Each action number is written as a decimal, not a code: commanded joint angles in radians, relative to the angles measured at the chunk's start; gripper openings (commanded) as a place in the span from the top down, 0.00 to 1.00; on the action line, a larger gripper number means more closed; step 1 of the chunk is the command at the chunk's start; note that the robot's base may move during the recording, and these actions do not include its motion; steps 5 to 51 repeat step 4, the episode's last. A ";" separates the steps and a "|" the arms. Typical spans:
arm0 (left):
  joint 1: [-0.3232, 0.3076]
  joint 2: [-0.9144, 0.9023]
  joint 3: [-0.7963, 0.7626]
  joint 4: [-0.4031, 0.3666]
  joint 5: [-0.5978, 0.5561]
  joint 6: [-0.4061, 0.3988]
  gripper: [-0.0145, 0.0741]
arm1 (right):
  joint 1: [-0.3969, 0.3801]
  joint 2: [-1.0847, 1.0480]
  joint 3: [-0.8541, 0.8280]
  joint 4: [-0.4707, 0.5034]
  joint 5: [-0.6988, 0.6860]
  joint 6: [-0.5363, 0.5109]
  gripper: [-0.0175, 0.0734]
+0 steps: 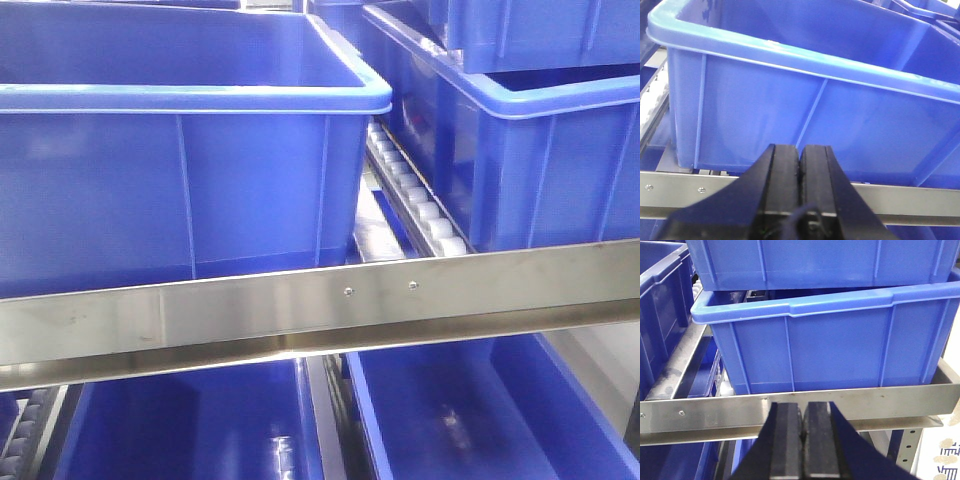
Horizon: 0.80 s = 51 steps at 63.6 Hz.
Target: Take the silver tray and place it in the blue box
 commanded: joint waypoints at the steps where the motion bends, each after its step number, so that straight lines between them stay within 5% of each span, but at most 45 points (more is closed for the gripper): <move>1: 0.002 -0.019 -0.002 -0.008 -0.087 0.002 0.94 | -0.004 -0.021 0.003 0.000 -0.087 -0.009 0.74; 51: 0.002 -0.019 -0.002 -0.008 -0.087 0.002 0.94 | -0.004 -0.021 0.003 0.000 -0.087 -0.009 0.74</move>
